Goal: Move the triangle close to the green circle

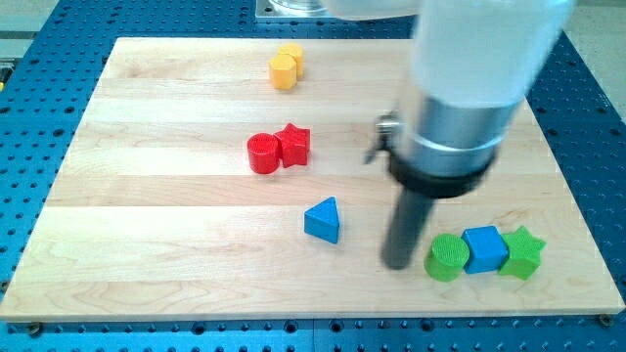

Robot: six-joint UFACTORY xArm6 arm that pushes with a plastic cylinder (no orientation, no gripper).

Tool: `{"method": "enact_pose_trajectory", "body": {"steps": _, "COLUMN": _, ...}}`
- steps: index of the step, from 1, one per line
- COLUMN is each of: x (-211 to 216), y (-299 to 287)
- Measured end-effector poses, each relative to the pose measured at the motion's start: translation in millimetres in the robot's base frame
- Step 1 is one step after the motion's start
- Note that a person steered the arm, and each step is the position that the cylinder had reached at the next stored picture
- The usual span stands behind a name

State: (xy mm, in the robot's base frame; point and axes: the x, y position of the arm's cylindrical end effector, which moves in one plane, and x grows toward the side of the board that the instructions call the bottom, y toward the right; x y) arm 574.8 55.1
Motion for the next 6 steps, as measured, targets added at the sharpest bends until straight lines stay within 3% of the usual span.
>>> {"method": "enact_pose_trajectory", "body": {"steps": 1, "x": 17.2, "y": -63.1}}
{"method": "enact_pose_trajectory", "body": {"steps": 2, "x": -6.7, "y": -90.9}}
{"method": "enact_pose_trajectory", "body": {"steps": 3, "x": -36.7, "y": -45.8}}
{"method": "enact_pose_trajectory", "body": {"steps": 4, "x": -54.4, "y": -53.0}}
{"method": "enact_pose_trajectory", "body": {"steps": 6, "x": -75.8, "y": 34.7}}
